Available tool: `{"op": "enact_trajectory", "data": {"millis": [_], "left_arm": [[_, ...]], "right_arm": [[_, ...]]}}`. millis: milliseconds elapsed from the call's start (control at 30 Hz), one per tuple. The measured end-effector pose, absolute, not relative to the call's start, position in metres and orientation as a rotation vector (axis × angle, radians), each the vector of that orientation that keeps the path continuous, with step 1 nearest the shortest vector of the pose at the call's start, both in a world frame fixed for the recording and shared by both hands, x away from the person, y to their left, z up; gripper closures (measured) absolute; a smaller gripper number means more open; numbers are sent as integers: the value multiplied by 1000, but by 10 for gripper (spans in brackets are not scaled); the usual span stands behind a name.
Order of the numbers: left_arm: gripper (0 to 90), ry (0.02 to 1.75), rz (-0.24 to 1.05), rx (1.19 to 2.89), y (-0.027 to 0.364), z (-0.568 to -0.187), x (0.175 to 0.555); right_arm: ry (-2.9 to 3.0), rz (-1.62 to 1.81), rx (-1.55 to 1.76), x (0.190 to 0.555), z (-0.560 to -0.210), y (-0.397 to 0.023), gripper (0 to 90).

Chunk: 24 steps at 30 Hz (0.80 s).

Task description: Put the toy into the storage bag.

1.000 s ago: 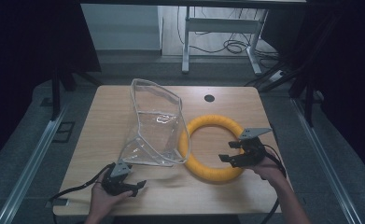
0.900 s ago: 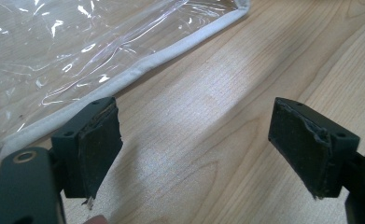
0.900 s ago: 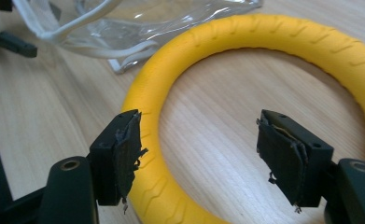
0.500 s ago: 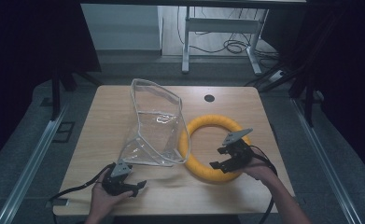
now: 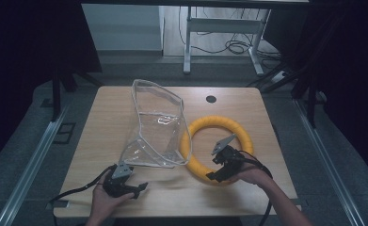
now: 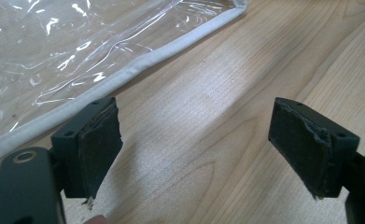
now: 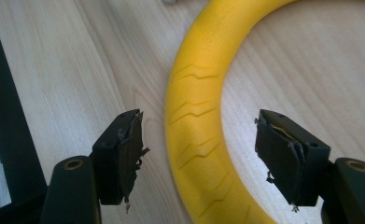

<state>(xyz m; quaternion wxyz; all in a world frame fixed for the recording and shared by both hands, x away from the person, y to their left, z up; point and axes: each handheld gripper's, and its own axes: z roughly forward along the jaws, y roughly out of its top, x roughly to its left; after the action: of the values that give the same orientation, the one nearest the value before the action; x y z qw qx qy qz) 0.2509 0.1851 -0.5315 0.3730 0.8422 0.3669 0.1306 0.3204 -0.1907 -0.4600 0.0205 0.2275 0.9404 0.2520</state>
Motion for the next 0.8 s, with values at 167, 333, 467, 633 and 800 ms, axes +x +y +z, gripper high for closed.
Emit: {"op": "enact_trajectory", "data": {"millis": [167, 333, 467, 633, 800], "left_arm": [[170, 941, 329, 2161, 185, -532, 251], [170, 939, 329, 2163, 184, -533, 251], [170, 939, 330, 2166, 184, -533, 251], [171, 938, 329, 2165, 184, -533, 251], [170, 940, 327, 2167, 184, -533, 251]], "right_arm": [[2951, 675, 676, 321, -471, -185, 319], [2973, 570, 641, 322, -482, -178, 319], [2977, 517, 632, 326, -488, -175, 320], [2994, 473, 605, 327, -492, -169, 326], [3000, 430, 603, 328, -497, -165, 326]]}}
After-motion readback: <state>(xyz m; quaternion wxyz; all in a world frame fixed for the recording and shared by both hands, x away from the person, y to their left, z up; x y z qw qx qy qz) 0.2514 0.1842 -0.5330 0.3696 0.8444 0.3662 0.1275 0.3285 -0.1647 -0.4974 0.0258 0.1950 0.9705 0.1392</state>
